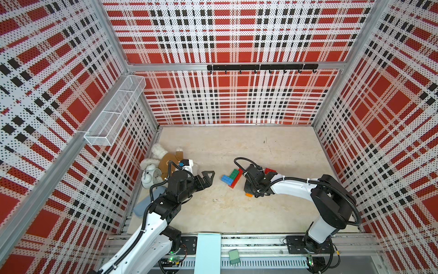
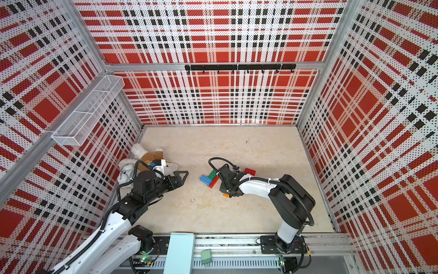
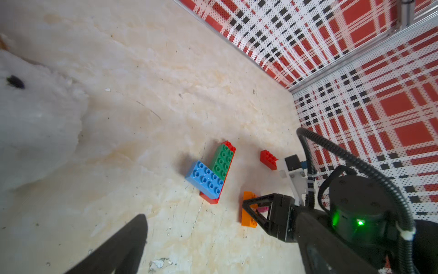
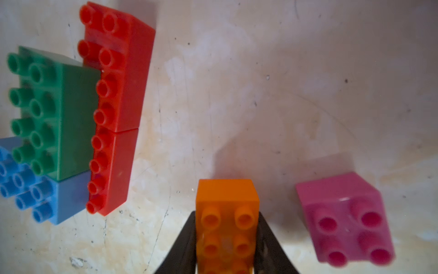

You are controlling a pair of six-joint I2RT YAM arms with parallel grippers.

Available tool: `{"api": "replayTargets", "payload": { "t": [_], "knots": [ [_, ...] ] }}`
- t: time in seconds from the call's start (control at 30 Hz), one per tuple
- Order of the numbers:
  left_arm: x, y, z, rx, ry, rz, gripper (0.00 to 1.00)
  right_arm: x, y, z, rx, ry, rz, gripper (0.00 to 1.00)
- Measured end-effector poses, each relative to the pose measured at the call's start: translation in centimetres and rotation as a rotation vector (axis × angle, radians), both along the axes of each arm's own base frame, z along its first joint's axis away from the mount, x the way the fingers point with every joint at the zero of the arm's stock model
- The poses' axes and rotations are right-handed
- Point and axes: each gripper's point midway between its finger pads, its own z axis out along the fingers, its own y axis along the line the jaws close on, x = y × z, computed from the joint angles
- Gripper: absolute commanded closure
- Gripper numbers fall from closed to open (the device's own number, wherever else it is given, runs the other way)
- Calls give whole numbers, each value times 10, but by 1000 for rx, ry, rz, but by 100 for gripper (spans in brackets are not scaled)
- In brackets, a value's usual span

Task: Assemble a small pinwheel with lego
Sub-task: Place the lego brick at the center of the board, then pick up the lego brick from the center of the board.

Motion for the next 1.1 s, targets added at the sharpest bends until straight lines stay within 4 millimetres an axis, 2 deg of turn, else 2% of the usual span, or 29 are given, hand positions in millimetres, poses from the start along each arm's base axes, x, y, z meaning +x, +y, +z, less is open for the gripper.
{"api": "replayTargets", "payload": {
  "t": [0.13, 0.3, 0.37, 0.47, 0.57, 0.67, 0.8, 0.9, 1.0, 1.1],
  "knots": [
    [-3, -2, 0, 16, 15, -21, 1, 3, 2, 1, 21, 2, -1, 47],
    [-7, -13, 14, 49, -8, -91, 4, 6, 0, 10, 51, -5, -5, 36],
    [-15, -31, 18, 81, -18, -161, 4, 10, -7, 28, 79, -37, -12, 30],
    [-37, -70, 13, 167, -17, -308, 2, 26, -28, 73, 149, -129, -43, 22],
    [-59, -111, -8, 284, 24, -450, 7, 44, -60, 119, 192, -253, -80, 10],
    [-69, -143, -38, 404, 92, -538, 7, 52, -92, 143, 196, -320, -109, 3],
    [-65, -180, -78, 557, 177, -583, 12, 50, -125, 145, 197, -337, -134, 0],
    [-58, -197, -105, 628, 237, -588, 16, 42, -142, 141, 197, -330, -147, 0],
    [-48, -207, -126, 672, 286, -570, 19, 33, -145, 139, 208, -327, -128, 0],
    [-38, -213, -139, 703, 312, -549, 23, 27, -143, 140, 223, -328, -104, 0]
  ]
}}
